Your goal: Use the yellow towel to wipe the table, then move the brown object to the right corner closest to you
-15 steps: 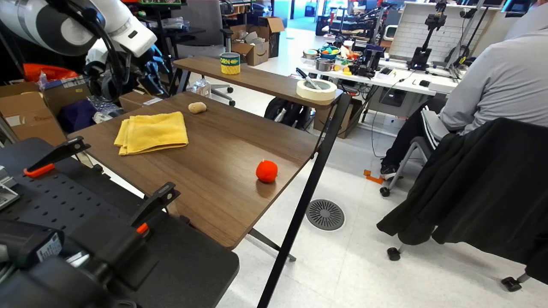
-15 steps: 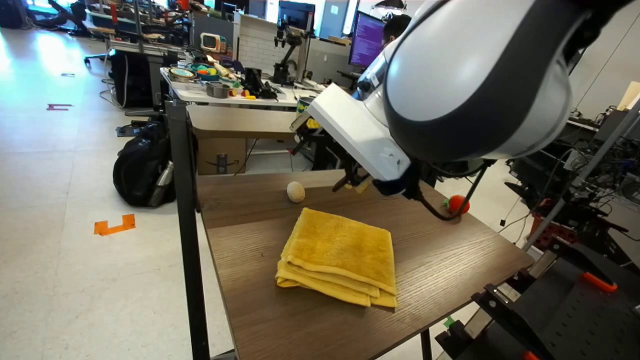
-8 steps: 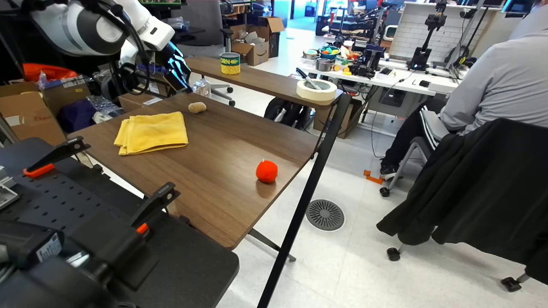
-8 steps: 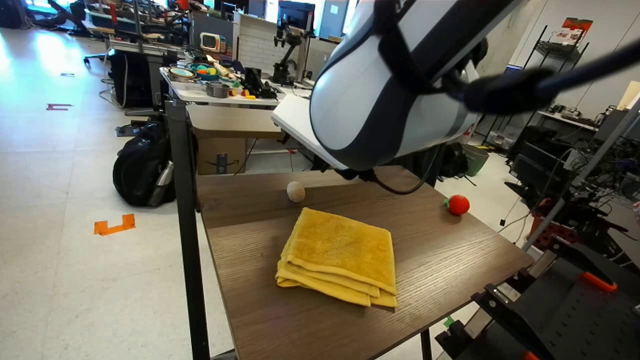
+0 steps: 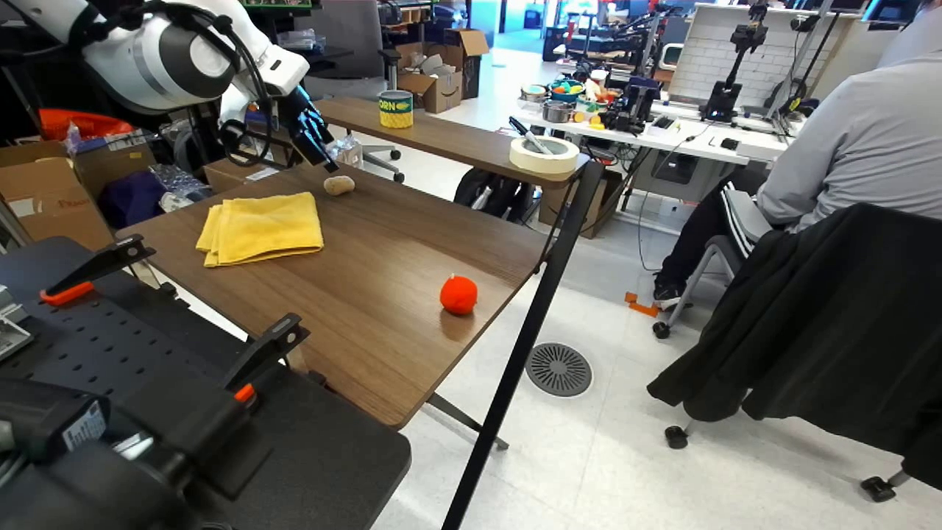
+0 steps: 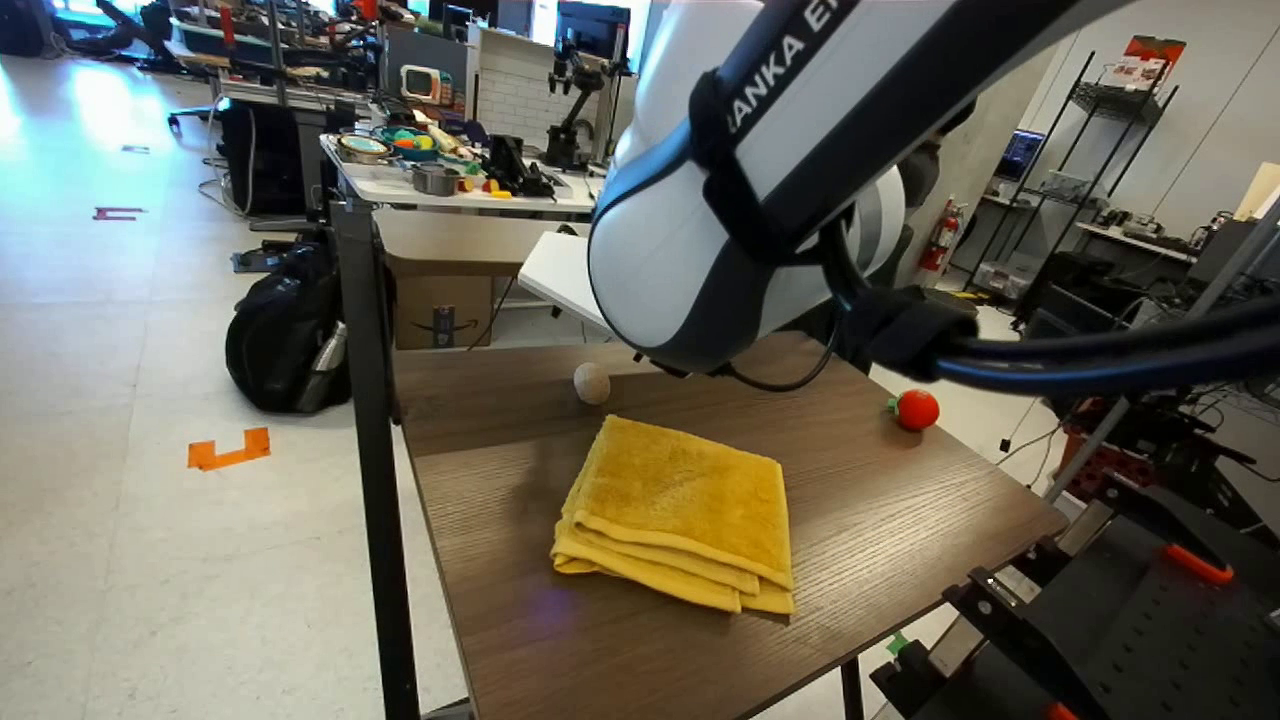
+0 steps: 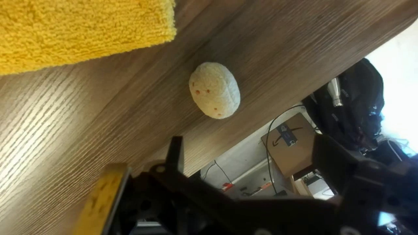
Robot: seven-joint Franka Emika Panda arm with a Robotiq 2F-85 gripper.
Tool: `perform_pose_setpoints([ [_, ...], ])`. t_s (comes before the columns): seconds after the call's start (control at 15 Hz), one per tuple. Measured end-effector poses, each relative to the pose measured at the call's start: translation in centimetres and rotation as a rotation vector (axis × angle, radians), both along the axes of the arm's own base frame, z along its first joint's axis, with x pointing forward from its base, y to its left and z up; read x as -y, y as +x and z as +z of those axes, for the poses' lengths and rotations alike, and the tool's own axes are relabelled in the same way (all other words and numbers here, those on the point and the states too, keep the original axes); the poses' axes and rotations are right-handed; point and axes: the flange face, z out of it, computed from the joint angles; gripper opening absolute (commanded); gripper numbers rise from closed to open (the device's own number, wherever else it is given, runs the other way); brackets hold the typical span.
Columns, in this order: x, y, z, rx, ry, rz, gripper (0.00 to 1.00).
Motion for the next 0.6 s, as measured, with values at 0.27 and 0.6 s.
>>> perform_pose_setpoints([
  [0.27, 0.4, -0.3, -1.5, -0.033, -0.019, 0.040, 1.00],
  [0.6, 0.7, -0.2, -3.2, -0.019, 0.010, 0.046, 1.00],
])
